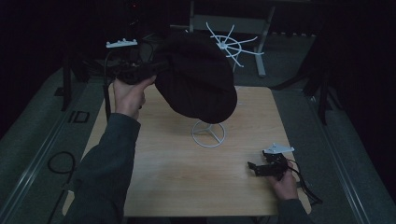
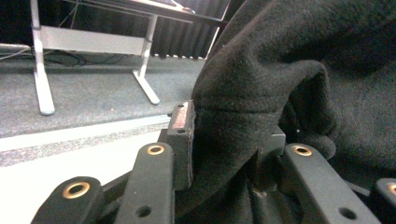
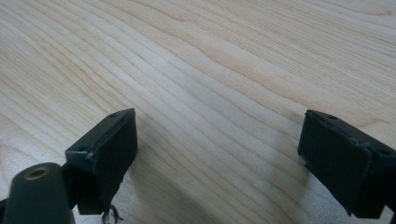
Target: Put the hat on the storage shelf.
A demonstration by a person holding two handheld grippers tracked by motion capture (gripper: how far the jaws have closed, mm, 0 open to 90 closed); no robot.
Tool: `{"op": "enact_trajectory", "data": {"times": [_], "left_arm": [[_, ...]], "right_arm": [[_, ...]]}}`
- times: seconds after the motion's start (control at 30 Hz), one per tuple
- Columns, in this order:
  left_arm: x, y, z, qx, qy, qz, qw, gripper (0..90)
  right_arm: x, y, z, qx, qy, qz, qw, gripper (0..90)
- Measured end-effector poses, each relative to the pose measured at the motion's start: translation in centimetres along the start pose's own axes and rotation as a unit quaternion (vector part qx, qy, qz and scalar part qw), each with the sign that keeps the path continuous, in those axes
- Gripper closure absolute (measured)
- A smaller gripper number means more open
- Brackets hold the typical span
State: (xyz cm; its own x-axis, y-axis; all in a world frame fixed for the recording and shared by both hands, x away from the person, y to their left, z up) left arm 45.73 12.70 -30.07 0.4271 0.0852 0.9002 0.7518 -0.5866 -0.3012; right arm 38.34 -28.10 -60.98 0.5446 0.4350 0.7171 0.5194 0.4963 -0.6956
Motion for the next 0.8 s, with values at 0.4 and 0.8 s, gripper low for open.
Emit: {"op": "enact_trajectory", "data": {"times": [0.4, 0.8], "left_arm": [[-0.08, -0.27, 0.39, -0.002, -0.007, 0.003, 1.0000, 53.5], [-0.08, -0.66, 0.60, 0.002, -0.003, 0.006, 1.0000, 36.3]], "right_arm": [[0.01, 0.00, 0.00, 0.000, 0.000, 0.000, 1.0000, 11.8], [0.00, 0.00, 0.01, 0.000, 0.000, 0.000, 1.0000, 11.8]]}}
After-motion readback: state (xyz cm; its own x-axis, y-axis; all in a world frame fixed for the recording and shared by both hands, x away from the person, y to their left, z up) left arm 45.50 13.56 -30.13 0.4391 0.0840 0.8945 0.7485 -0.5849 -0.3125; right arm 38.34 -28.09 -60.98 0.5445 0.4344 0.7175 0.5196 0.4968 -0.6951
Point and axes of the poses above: each handheld gripper's, and its own axes: y roughly forward along the jaws, x roughly out of its top, z roughly to its left, the point moved 7 cm from there along y, roughly forward along the jaws, and after that the axes turned 4 degrees about x, right-handed, at the moved point
